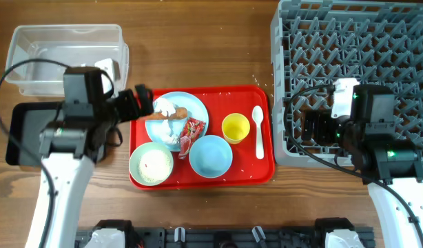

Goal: Sort waste into correct bins and load items into the dishwasher rack
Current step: 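Move the left gripper toward the tissue on the blue plate, then grasp the white tissue on the blue plate with the left gripper, then carry the tissue to the clear bin and release it, then grasp the orange carrot on the blue plate with the left gripper, then carry the carrot left and drop it onto the black tray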

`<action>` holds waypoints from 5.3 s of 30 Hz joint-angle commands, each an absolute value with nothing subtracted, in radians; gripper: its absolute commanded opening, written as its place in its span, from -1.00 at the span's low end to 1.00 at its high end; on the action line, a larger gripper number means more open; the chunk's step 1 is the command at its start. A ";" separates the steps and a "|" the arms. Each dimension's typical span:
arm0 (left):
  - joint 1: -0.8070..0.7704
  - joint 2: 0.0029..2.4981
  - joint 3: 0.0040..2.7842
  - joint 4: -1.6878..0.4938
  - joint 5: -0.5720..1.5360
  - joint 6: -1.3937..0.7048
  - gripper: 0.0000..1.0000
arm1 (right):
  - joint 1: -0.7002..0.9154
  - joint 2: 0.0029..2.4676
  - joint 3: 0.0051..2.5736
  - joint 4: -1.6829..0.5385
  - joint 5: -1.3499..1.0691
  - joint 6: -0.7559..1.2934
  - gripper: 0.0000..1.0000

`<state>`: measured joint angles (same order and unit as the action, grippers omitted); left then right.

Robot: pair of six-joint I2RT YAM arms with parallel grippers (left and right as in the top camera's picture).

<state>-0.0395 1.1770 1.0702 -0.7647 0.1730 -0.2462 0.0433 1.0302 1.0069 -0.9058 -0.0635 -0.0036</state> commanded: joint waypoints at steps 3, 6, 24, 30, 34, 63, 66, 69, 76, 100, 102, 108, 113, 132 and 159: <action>-0.094 1.435 1.083 -0.653 0.183 -0.278 0.97 | 0.048 1.029 1.028 -0.899 -0.079 0.007 1.00; -0.121 1.571 1.083 -0.587 0.183 -0.277 0.83 | 0.048 1.029 1.028 -0.897 -0.078 0.007 0.99; -0.175 1.777 1.084 -0.510 0.182 -0.277 -0.92 | 0.048 1.029 1.028 -0.899 -0.078 0.008 1.00; -0.126 1.678 1.191 -0.569 0.144 -0.268 -0.92 | 0.048 1.029 1.028 -0.897 -0.078 0.007 0.99; -0.061 1.577 1.261 -0.522 0.025 -0.266 -0.60 | 0.048 1.029 1.028 -0.897 -0.078 0.007 0.99; -0.003 1.591 1.270 -0.569 0.237 -0.243 0.70 | 0.048 1.029 1.028 -0.901 -0.079 0.007 0.99; -0.103 1.591 1.270 -0.696 0.239 -0.247 0.88 | 0.048 1.029 1.028 -0.901 -0.079 0.008 0.99; -0.178 1.592 1.270 -0.799 0.235 -0.385 0.98 | 0.048 1.029 1.028 -0.901 -0.079 0.007 0.99; -0.192 1.604 1.152 -0.804 0.141 -1.033 0.83 | 0.048 1.029 1.028 -0.902 -0.079 0.029 0.99; -0.193 1.781 1.030 -0.543 0.012 -1.134 0.06 | 0.048 1.029 1.028 -0.902 -0.079 0.029 0.99; -0.195 1.782 1.030 -0.542 0.013 -1.134 -0.06 | 0.048 1.029 1.028 -0.902 -0.079 0.029 0.99; -0.195 1.782 1.031 -0.528 0.009 -1.131 -0.54 | 0.048 1.029 1.028 -0.903 -0.079 0.029 1.00; -0.192 1.730 1.035 -0.515 0.017 -1.099 -0.72 | 0.048 1.029 1.028 -0.902 -0.078 0.029 0.99; 0.197 1.363 1.040 -0.897 -0.278 -0.875 -0.92 | 0.048 1.029 1.028 -0.903 -0.078 0.027 0.99; 0.361 1.449 1.093 -0.714 0.184 -0.567 0.06 | 0.048 1.029 1.028 -0.907 -0.078 0.029 1.00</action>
<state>0.4694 1.4975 1.0752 -0.7147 -0.0193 -0.6834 0.0433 1.0302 1.0069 -0.9096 -0.0677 0.0116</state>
